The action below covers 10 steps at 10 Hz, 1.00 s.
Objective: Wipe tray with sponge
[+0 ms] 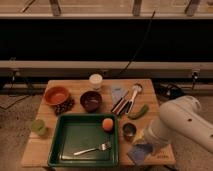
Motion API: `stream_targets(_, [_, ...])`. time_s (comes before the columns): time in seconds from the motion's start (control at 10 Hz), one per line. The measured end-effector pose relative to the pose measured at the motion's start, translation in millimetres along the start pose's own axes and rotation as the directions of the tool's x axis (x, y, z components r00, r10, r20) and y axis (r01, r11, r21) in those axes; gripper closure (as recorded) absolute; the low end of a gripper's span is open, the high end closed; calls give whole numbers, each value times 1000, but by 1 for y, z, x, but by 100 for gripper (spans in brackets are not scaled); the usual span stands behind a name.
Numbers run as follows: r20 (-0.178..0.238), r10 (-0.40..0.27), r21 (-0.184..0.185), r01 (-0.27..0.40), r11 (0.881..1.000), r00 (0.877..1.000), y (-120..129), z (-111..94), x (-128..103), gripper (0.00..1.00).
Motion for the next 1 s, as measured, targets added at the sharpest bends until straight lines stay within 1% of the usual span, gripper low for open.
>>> stream_targets(0.2, [-1, -81, -7, 81, 997, 997, -49, 5, -29, 100])
stream_targets(0.3, [-2, -111, -9, 111, 994, 994, -67, 9, -38, 100])
stream_targets(0.4, [-5, -147, -13, 147, 989, 989, -88, 13, -48, 100])
stream_targets(0.5, [-8, -190, -19, 190, 982, 982, -114, 20, -59, 100])
stream_targets(0.7, [-10, -252, -29, 252, 967, 968, -151, 32, -70, 100])
stream_targets(0.8, [-11, -286, -38, 286, 958, 958, -173, 41, -71, 100])
stream_targets(0.9, [-7, -300, -42, 299, 953, 954, -187, 47, -70, 100])
stream_targets(1.0, [-6, -320, -46, 319, 947, 947, -206, 54, -68, 100])
